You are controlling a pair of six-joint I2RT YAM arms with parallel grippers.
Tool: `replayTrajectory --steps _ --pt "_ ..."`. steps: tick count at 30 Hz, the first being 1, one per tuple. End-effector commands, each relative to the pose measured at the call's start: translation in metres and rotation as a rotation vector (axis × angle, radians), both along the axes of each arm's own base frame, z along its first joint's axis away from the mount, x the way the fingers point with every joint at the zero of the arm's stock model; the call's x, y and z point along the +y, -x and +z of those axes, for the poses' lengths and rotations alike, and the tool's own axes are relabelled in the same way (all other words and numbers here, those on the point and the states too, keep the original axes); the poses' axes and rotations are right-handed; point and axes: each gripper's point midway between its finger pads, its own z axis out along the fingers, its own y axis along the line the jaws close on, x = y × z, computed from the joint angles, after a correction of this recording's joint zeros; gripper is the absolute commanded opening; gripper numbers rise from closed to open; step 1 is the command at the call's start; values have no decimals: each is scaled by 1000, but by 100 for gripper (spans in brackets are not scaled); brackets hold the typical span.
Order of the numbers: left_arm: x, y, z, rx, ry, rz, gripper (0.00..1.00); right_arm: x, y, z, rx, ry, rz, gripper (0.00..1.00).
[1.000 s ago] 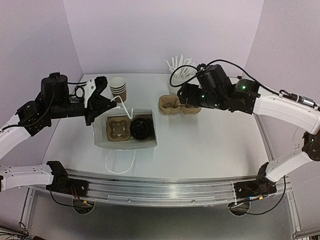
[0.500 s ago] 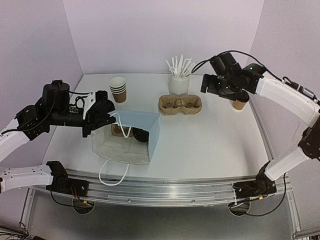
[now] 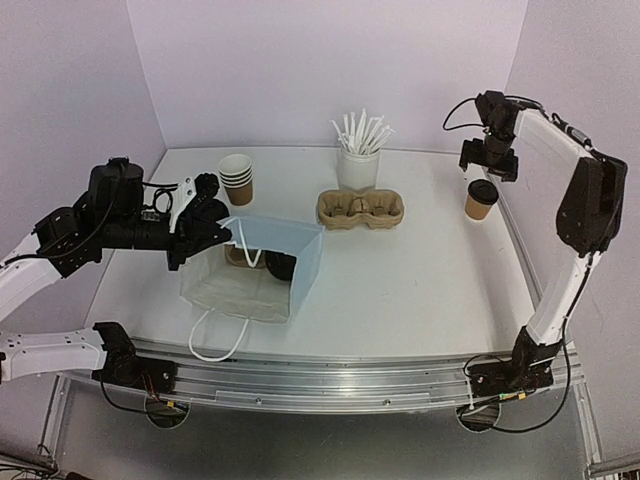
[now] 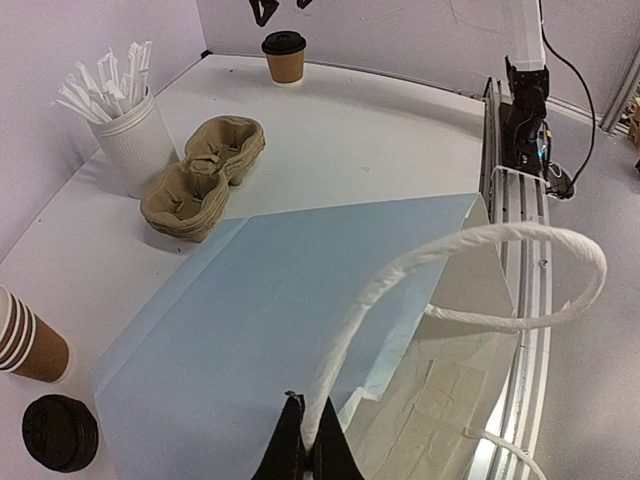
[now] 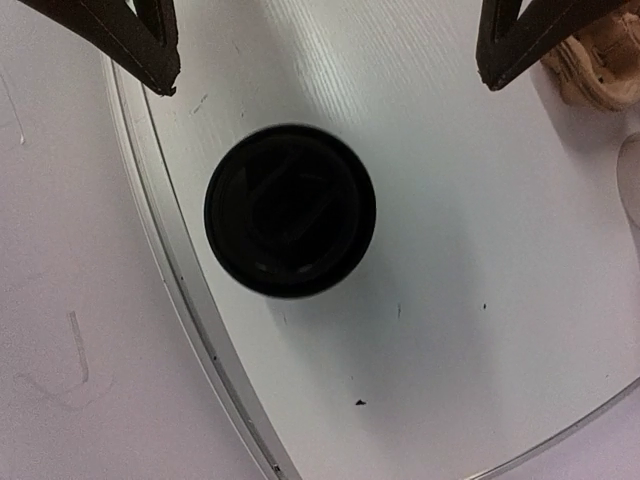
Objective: Pack the takeout coffee
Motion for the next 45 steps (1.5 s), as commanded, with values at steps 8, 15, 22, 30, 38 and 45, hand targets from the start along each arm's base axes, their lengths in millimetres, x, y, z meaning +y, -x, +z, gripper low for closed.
replayTrajectory --steps 8,15,22,30,38,45 --pt "-3 -16 20 -19 21 68 0 -37 -29 -32 171 -3 56 98" --pt "-5 -19 18 -19 19 75 0 -26 -37 -45 180 -83 73 92" --pt "-3 -20 19 -23 16 85 0 -30 -30 -61 227 -61 61 84" --pt "-4 -21 20 -23 22 87 0 -54 -29 -59 224 -31 19 81" --pt "-6 -22 22 -33 21 83 0 -45 -30 -66 231 -88 30 81" --pt "-5 -23 23 -32 22 87 0 -47 -25 -78 262 -107 16 81"
